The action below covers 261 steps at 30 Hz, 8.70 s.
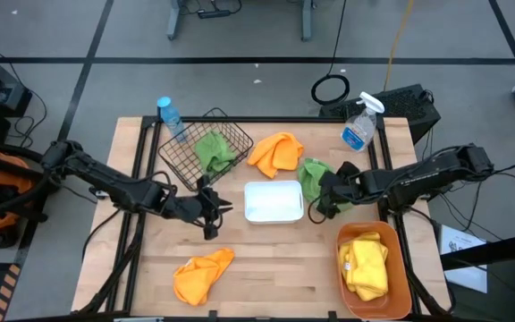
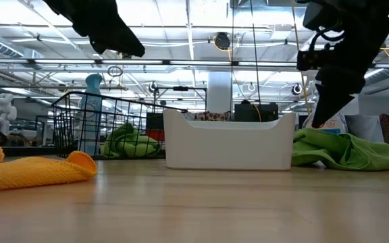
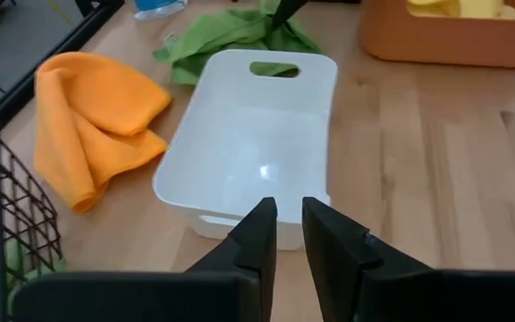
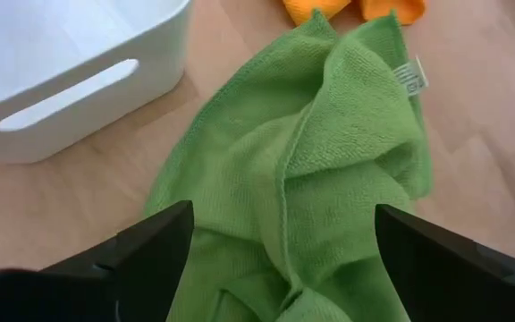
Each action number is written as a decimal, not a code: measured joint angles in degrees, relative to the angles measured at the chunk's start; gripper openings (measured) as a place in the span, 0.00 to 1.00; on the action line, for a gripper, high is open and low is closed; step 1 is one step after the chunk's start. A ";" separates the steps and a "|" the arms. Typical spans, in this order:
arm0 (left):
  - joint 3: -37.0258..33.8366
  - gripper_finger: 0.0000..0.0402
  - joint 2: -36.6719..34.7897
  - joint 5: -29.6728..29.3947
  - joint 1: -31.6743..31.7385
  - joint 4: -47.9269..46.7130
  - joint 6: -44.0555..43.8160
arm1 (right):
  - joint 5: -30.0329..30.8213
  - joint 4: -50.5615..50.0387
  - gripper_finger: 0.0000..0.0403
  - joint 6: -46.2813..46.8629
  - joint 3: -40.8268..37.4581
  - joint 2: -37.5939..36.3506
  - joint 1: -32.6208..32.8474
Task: Sort microfiber towel by color & place in baskets
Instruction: Put the green microfiber towel into the black wire basket
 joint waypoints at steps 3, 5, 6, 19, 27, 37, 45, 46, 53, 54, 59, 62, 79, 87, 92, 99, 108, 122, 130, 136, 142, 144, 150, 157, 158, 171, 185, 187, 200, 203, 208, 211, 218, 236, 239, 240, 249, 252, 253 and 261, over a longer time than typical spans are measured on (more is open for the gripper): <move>0.00 0.16 0.00 0.02 -0.36 -0.10 -0.07 | -0.10 3.34 0.84 -0.33 -2.13 0.00 -0.80; 0.00 0.16 0.00 0.02 -0.34 -0.18 -0.12 | -0.09 5.52 0.84 -0.38 -3.79 0.23 -1.29; 0.00 0.16 0.00 0.02 -0.34 -0.19 -0.12 | -0.17 6.65 0.84 -0.36 -4.74 0.56 -1.58; 0.02 0.16 0.00 0.02 -0.34 -0.74 -0.05 | -2.52 17.95 0.71 -0.09 -10.22 10.34 -2.69; 0.02 0.16 0.00 0.04 -0.34 -0.75 -0.07 | -1.67 20.18 0.25 2.71 -10.23 12.79 -2.72; 0.02 0.16 0.02 -0.49 -0.34 -0.13 1.07 | 3.90 17.95 0.03 1.43 -10.52 1.84 -2.73; 0.13 0.16 3.85 -4.26 0.36 13.89 7.97 | 10.14 18.28 0.01 -5.05 -6.28 -8.84 -2.18; 0.13 0.16 4.81 -4.36 0.69 16.39 9.50 | 10.95 18.45 0.01 -6.31 -5.34 -9.88 -1.91; 0.11 0.24 11.28 -2.63 4.13 35.26 14.62 | 12.05 29.21 0.01 -18.15 -1.76 -14.62 1.03; 0.11 0.27 12.08 -2.35 4.57 36.93 14.71 | 12.03 31.15 0.01 -19.78 -1.76 -14.88 1.53; 0.11 0.43 16.25 -2.12 6.52 43.81 16.70 | 11.32 41.67 0.01 -22.73 -1.76 -13.96 3.77; 0.11 0.51 18.76 -1.44 6.81 49.17 20.34 | 7.54 51.12 0.01 -25.08 -2.32 -12.01 5.46; 5.05 0.55 24.61 -10.84 0.57 71.65 54.66 | -8.41 89.72 0.01 -26.88 -2.90 5.07 4.42; 5.65 0.55 24.20 -16.48 0.56 76.93 66.52 | -13.84 91.91 0.01 -24.16 -2.90 9.44 4.39; 9.90 0.55 24.20 -16.75 2.66 69.17 64.05 | -17.87 92.05 0.02 -23.41 -2.90 9.99 4.37; 22.08 0.55 23.28 -12.32 4.26 24.90 46.47 | -21.79 90.77 0.02 -23.54 -3.01 10.10 4.68; 28.89 0.55 19.16 -7.80 0.43 -4.29 28.06 | -24.58 89.55 0.02 -24.28 -2.94 10.01 4.68; 24.64 0.55 13.77 -5.94 -7.29 -6.01 12.05 | -25.93 90.63 0.02 -26.88 -2.87 8.44 4.97; 18.36 0.62 15.28 -10.84 -7.33 13.19 11.66 | -25.93 91.75 0.02 -26.91 -2.87 8.44 4.96; 16.98 0.79 16.18 -13.11 -4.68 16.36 11.99 | -25.93 91.34 0.02 -28.44 -2.87 8.44 4.96; 16.98 0.90 20.65 -8.46 0.58 19.38 13.53 | -25.89 91.56 0.02 -29.83 -2.87 8.44 4.96; 16.92 0.89 22.33 -2.37 1.70 22.75 14.66 | -25.89 91.13 0.02 -29.90 -2.87 8.44 4.96; 16.92 0.66 24.85 2.21 2.05 31.16 22.02 | -25.61 89.04 0.02 -30.34 -2.87 8.46 4.83; 16.94 0.11 23.80 3.17 1.98 28.82 22.54 | -25.38 87.47 0.02 -30.35 -2.87 8.45 4.85; 16.94 0.06 23.33 3.37 1.92 26.84 22.30 | -24.85 86.84 0.03 -30.01 -2.87 8.46 4.85; 17.09 0.04 10.00 9.80 3.39 -3.42 14.76 | -10.77 63.75 0.39 -23.30 -2.87 1.73 5.86; 17.09 0.03 2.42 12.92 6.78 -18.49 5.67 | -8.83 91.43 0.57 -47.58 -0.97 11.38 16.20; 17.09 0.03 2.40 13.53 6.99 -18.83 5.47 | -7.86 91.02 0.56 -50.87 2.16 16.25 16.85; 17.09 0.03 2.38 21.71 7.03 -21.11 1.02 | 20.12 67.99 0.49 -69.29 33.20 38.71 20.75; 17.09 0.03 2.38 25.32 6.94 -21.99 1.23 | 20.11 63.37 0.50 -71.05 36.31 40.22 20.83; 17.09 0.05 2.38 33.26 5.53 -21.62 3.55 | 15.31 60.34 0.56 -65.97 37.23 39.39 18.05; 17.09 0.05 2.40 33.73 4.37 -21.60 4.08 | 14.80 60.21 0.63 -64.15 37.19 39.07 17.21; 17.09 0.05 2.40 33.82 2.98 -21.59 5.15 | 3.93 60.16 0.74 -59.90 37.21 38.95 14.54; 17.07 0.05 2.45 34.57 1.34 -18.29 11.99 | -9.17 55.75 0.11 -54.25 37.21 39.23 11.13; 17.07 0.07 2.45 33.89 1.16 -18.47 11.27 | -11.17 55.63 0.04 -54.07 37.21 39.23 11.04; 17.07 0.09 2.45 33.70 0.87 -18.62 10.41 | -11.05 55.36 0.05 -53.79 37.21 39.23 11.07; 17.07 0.41 2.45 18.87 -7.40 -25.04 -1.64 | -9.40 47.42 0.01 -51.25 37.13 38.11 13.37; 17.05 0.50 2.45 11.14 -11.25 -29.19 -5.63 | -9.16 45.74 0.02 -47.85 37.17 37.97 14.06; 17.06 0.53 2.45 8.10 -12.52 -29.52 -6.97 | -9.10 45.03 0.02 -46.86 37.17 37.98 14.22; 17.07 0.60 4.07 -13.22 -21.54 -24.17 -13.83 | -5.35 43.81 0.02 -42.87 37.15 38.01 14.66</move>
